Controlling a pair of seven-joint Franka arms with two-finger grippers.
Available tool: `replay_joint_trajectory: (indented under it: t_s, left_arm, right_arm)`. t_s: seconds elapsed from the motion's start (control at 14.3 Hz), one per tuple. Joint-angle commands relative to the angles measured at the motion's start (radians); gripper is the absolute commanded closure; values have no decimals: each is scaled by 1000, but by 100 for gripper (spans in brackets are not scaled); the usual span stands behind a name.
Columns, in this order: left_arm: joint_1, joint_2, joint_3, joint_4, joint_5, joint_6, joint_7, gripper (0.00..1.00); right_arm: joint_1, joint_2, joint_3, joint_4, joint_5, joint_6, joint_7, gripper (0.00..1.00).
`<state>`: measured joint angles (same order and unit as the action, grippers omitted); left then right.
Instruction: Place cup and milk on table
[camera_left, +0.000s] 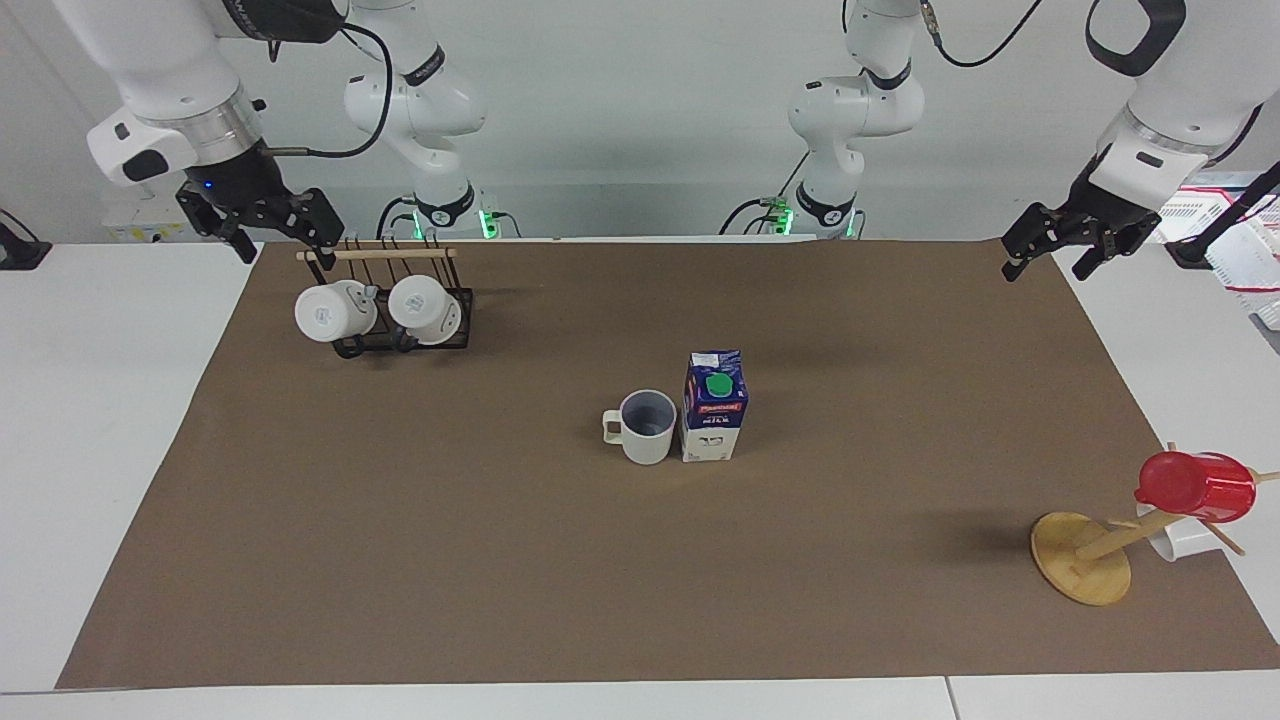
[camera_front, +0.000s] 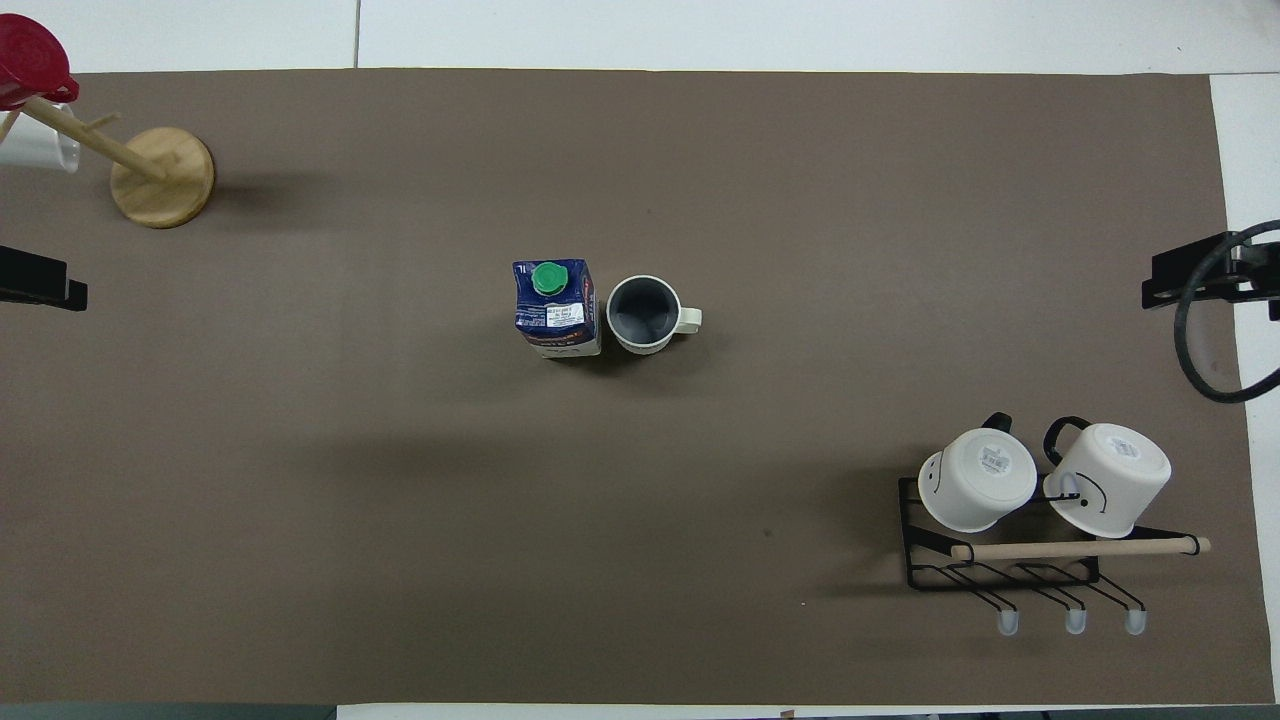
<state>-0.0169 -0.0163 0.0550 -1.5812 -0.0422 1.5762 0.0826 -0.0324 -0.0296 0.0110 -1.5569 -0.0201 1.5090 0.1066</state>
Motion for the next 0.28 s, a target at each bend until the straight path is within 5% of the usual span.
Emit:
replay_joint_trajectory:
  t_s: [0.0, 0.21]
  left_arm:
    - [0, -14, -1, -17, -2, -2, 16, 0]
    - [2, -14, -1, -19, -2, 1, 17, 0]
  right_arm:
    - [-15, -7, 10, -3, 0, -9, -7, 0]
    - [-15, -9, 10, -5, 0, -7, -7, 0]
